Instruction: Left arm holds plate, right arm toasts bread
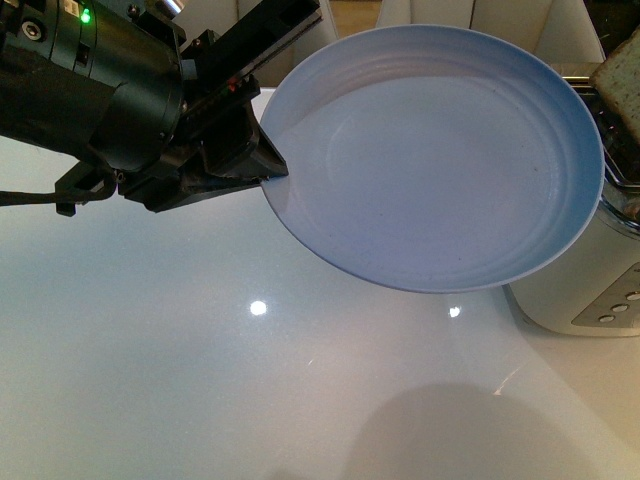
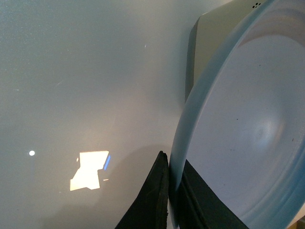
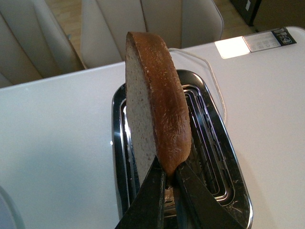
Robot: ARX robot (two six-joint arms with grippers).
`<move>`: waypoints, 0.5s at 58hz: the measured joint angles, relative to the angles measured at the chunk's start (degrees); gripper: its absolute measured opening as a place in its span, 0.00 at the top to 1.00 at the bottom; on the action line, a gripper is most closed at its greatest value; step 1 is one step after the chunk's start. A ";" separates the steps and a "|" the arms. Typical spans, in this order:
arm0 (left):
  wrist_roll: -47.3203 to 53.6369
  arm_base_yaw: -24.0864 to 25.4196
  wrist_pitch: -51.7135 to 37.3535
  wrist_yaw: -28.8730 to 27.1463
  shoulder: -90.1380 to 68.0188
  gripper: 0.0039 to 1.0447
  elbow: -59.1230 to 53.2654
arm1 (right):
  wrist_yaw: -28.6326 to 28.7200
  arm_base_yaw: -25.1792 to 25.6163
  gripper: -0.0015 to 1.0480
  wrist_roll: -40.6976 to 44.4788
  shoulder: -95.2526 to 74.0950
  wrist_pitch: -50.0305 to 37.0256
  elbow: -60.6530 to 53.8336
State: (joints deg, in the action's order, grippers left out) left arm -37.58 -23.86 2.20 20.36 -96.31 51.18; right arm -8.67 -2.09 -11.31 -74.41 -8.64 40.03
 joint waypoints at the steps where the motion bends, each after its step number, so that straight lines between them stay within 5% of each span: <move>1: 0.00 0.02 0.00 0.00 0.00 0.97 0.00 | -0.15 -0.07 0.98 0.00 -0.22 -0.17 0.00; 29: 0.00 0.00 0.00 0.00 0.00 0.97 0.00 | -0.85 -0.04 0.98 0.31 -4.57 -3.08 0.46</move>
State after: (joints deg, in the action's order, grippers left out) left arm -37.58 -23.86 2.20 20.36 -96.31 51.18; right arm -9.52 -2.13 -11.00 -78.98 -11.73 40.49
